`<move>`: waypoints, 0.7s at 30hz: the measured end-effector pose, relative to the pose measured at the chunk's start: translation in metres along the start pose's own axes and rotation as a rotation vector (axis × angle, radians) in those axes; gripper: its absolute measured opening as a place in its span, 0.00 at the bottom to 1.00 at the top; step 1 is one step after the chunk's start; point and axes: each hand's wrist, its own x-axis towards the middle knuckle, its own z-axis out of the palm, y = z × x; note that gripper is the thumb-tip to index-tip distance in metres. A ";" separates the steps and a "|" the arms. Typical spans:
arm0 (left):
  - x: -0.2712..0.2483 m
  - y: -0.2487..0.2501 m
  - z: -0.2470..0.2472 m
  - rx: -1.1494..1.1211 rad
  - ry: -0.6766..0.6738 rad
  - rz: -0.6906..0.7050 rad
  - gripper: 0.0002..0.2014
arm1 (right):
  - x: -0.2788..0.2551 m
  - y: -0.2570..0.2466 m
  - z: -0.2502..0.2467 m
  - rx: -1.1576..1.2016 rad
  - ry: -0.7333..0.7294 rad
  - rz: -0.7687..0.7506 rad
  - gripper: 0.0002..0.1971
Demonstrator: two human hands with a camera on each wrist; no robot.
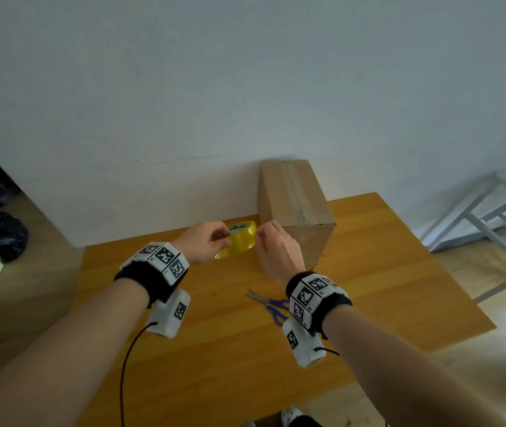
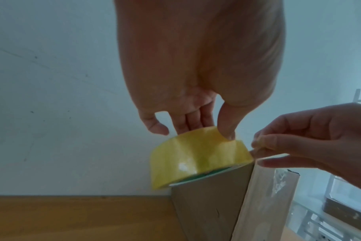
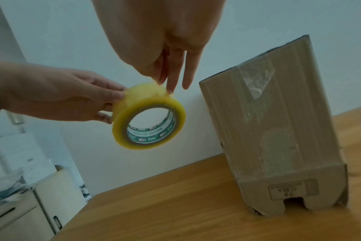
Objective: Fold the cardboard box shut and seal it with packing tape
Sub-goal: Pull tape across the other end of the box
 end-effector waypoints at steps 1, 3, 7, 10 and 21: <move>0.003 0.001 -0.002 0.025 0.023 -0.012 0.14 | 0.000 -0.001 0.000 0.016 -0.001 -0.019 0.09; 0.007 0.001 -0.006 0.092 0.049 -0.028 0.14 | 0.001 -0.004 -0.001 0.067 -0.033 -0.036 0.09; 0.007 -0.003 -0.015 0.063 -0.005 -0.045 0.15 | 0.014 -0.003 -0.012 0.385 -0.149 0.212 0.05; 0.004 -0.003 -0.020 0.045 -0.037 0.031 0.18 | 0.020 -0.005 -0.019 0.691 -0.253 0.405 0.05; -0.004 0.027 -0.016 -0.048 -0.098 -0.032 0.15 | 0.019 0.009 -0.043 0.735 -0.242 0.407 0.02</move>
